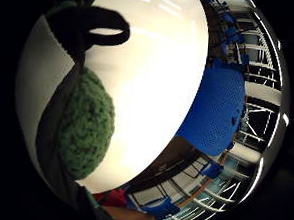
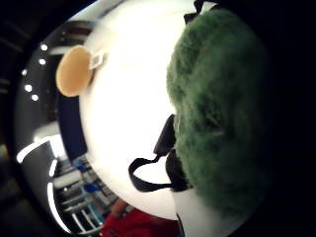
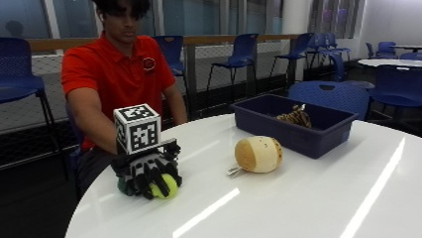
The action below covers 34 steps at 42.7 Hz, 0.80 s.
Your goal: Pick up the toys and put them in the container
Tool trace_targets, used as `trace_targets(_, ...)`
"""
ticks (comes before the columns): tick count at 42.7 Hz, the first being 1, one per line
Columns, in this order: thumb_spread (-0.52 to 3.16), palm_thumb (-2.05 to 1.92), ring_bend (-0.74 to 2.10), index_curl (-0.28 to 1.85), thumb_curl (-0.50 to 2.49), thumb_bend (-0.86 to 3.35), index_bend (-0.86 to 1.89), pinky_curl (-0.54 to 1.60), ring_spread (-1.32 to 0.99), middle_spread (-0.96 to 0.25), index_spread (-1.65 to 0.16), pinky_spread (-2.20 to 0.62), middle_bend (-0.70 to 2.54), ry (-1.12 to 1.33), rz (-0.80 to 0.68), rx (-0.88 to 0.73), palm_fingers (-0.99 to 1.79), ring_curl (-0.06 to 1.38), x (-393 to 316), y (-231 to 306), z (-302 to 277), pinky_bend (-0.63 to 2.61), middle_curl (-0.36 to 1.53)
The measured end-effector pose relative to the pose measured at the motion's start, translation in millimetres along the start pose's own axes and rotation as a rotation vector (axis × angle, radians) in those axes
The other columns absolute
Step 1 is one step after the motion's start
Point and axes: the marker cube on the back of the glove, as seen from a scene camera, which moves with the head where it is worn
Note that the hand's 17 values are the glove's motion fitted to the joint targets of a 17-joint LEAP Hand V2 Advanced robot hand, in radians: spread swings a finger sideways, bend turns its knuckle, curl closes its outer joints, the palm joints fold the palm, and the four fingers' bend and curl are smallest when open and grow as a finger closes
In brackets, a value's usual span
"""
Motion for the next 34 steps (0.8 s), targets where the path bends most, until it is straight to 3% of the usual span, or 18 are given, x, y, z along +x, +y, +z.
trace_targets(10, 1.32, 0.3, 1.0, 0.36, 0.38, 0.14, 0.3, 0.45, -0.32, -0.15, -0.44, -0.36, 0.17, 0.06, -0.019, 0.105, 0.63, 0.41, -14, 5, -2, 1.29, 0.09)
trace_targets(21, 1.1, 0.54, 1.2, 0.39, 0.54, 0.19, 0.23, 0.48, -0.4, -0.3, -0.44, -0.4, 0.38, 0.084, -0.062, 0.295, 1.1, 0.5, -20, 11, -3, 1.27, 0.18)
trace_targets(34, 0.85, 0.63, 1.28, 0.57, 0.7, 0.2, 0.44, 0.49, -0.39, -0.38, -0.46, -0.42, 0.68, 0.028, -0.062, 0.186, 1.2, 0.56, -33, 3, -23, 1.14, 0.32)
